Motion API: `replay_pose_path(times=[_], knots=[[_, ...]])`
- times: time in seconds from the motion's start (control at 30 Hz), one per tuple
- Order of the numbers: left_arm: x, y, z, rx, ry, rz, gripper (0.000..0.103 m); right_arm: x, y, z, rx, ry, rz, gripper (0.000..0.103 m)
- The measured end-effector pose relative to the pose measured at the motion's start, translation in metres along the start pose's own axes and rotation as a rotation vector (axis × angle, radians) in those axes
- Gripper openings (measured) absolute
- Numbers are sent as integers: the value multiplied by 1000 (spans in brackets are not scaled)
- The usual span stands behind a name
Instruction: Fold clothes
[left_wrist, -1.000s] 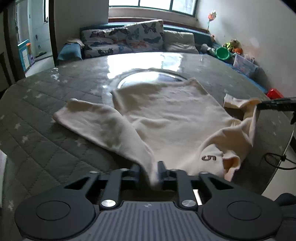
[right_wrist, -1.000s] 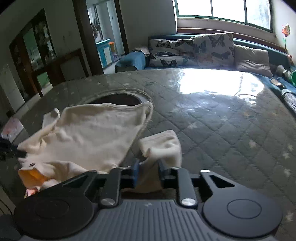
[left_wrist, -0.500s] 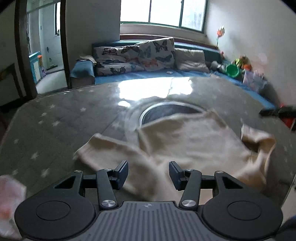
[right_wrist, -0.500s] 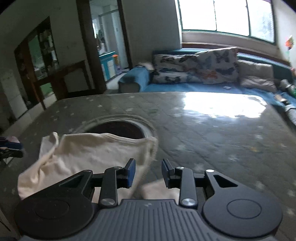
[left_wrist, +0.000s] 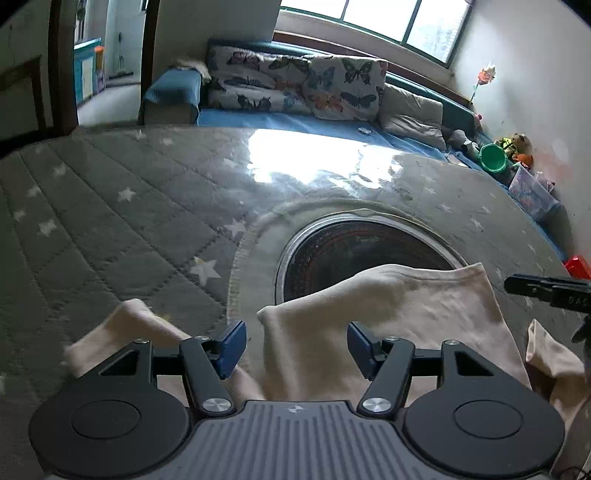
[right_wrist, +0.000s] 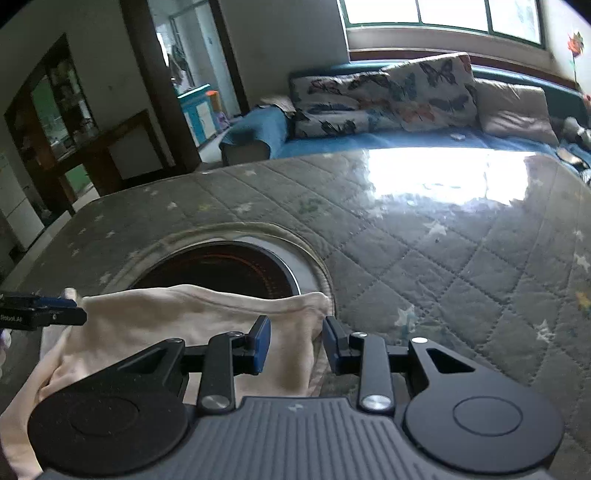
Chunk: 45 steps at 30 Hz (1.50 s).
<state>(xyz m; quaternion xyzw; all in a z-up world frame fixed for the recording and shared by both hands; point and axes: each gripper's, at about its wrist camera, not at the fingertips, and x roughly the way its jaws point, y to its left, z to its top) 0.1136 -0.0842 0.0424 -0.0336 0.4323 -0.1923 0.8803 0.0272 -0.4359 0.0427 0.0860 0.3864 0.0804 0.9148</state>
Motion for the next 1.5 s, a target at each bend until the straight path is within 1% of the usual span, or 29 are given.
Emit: replay_pose_path(times=[0.13,0.17,0.2,0.27,0.3,0.33,0.4,0.43,0.47,0.53,0.57,0.6,0.63,0.73,0.77,0.8,0.87,0.93,1.0,1.07,1.1,1.13,1.17,1.2,1.23,1.27,1.3,1.5], knots=[[13,-4,-1,8,5,-19,62,12,-2,0,12,19,-6,31],[15,-5,-1,10,6,-22,60,15,-2,-1,15,24,-8,31],[17,-6,-2,9,2,-30,49,17,-2,-1,16,27,-9,31],[18,-8,-4,9,-14,-53,37,19,-2,-1,15,30,-9,31],[14,-10,-6,17,-35,-79,31,20,-1,-1,15,30,-8,31],[11,-13,-8,26,-56,-106,28,21,-1,-1,15,31,-6,31],[-3,-26,-16,115,-99,-197,26,22,-1,-2,13,34,-5,31],[-12,-34,-22,188,-112,-249,26,22,-1,-1,12,35,-6,31],[-19,-43,-28,259,-124,-298,30,23,-1,-1,12,37,-7,31],[-21,-45,-31,275,-119,-283,31,24,-2,-1,12,39,-8,31],[-22,-46,-32,284,-117,-275,35,25,-2,-1,13,40,-9,31],[-23,-47,-33,292,-114,-267,42,26,-2,-1,13,40,-9,31],[-24,-49,-35,301,-112,-259,44,26,-2,-1,13,40,-10,31],[-27,-52,-38,326,-104,-236,46,27,1,0,4,39,-10,31],[-28,-53,-40,334,-101,-228,49,28,2,0,-1,38,-11,31],[-29,-54,-41,341,-99,-220,55,28,3,1,-7,37,-11,31],[-29,-51,-37,283,-94,-200,60,28,4,1,-18,35,-11,31],[-29,-46,-34,234,-88,-188,60,30,5,2,-26,36,-14,31],[-24,-45,-33,204,-66,-186,60,33,6,2,-29,37,-17,31],[-17,-49,-33,199,-39,-189,58,35,5,2,-28,37,-18,29],[-11,-51,-32,196,-19,-183,53,36,6,3,-27,38,-17,28],[-7,-52,-32,188,-11,-181,46,36,6,3,-27,38,-18,22],[-3,-53,-32,181,-3,-180,29,37,7,3,-31,37,-22,19],[-1,-52,-30,171,-1,-178,21,37,7,3,-36,37,-28,14],[0,-50,-29,162,1,-177,19,36,8,3,-42,34,-35,8],[-1,-48,-26,161,-7,-180,15,35,8,4,-49,29,-43,7],[-3,-46,-22,168,-19,-170,15,34,8,5,-55,23,-47,6],[-19,-28,12,250,-131,-35,13,31,12,24,-98,-23,-67,5]])
